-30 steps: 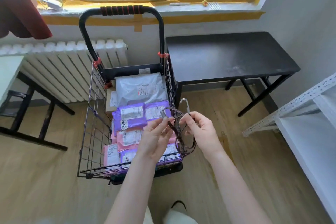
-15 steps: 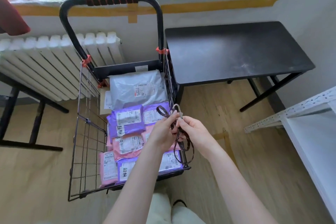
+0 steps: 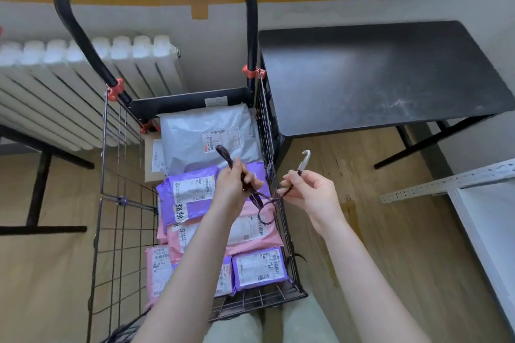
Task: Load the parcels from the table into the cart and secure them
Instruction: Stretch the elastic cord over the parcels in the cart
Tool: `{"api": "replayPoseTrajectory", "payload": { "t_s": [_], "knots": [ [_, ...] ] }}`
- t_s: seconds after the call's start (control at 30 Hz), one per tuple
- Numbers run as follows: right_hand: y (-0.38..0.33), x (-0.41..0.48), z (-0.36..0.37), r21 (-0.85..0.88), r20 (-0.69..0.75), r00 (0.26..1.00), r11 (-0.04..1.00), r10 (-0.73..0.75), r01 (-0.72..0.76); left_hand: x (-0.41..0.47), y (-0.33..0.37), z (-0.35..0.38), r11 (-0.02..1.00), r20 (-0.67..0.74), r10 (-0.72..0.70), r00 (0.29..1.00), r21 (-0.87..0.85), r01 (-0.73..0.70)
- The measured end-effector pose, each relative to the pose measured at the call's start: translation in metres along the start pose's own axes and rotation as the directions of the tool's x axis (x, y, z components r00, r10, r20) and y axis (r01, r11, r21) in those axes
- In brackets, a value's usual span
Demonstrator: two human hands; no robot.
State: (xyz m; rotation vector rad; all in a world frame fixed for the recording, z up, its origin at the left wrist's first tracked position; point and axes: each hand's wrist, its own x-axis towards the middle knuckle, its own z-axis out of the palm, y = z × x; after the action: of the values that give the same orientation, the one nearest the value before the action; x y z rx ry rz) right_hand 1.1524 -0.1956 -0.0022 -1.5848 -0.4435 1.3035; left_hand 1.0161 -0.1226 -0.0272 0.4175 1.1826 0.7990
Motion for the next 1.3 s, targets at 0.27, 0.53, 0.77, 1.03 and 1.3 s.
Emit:
{"api": "replayPoseTrajectory", "payload": {
  "t_s": [0.27,0.53,0.77,1.03,1.3],
  "knots": [
    [0.038,0.068,-0.035,0.075,-0.177,0.979,0.993,0.100,-0.088,0.048,-0.021,-0.001,0.913,0.041,0.099,0.994,0.395,-0.107],
    [0.087,0.128,-0.091,0.053,-0.241,0.934,0.964,0.265,-0.260,0.064,-0.050,0.030,0.414,0.217,0.088,0.972,0.880,-0.234],
    [0.121,0.175,-0.100,0.200,-0.182,0.861,0.876,0.474,-0.440,0.078,-0.038,0.041,-0.064,0.332,0.024,0.943,0.942,-0.330],
    [0.152,0.218,-0.065,0.504,0.225,0.664,0.498,0.713,-0.706,0.098,-0.025,0.075,-0.435,0.352,-0.028,0.936,0.839,-0.328],
    [0.187,0.247,-0.077,0.266,0.436,0.418,0.330,0.797,-0.906,0.133,-0.051,0.110,-0.584,0.492,-0.062,0.868,0.688,-0.431]
  ]
}}
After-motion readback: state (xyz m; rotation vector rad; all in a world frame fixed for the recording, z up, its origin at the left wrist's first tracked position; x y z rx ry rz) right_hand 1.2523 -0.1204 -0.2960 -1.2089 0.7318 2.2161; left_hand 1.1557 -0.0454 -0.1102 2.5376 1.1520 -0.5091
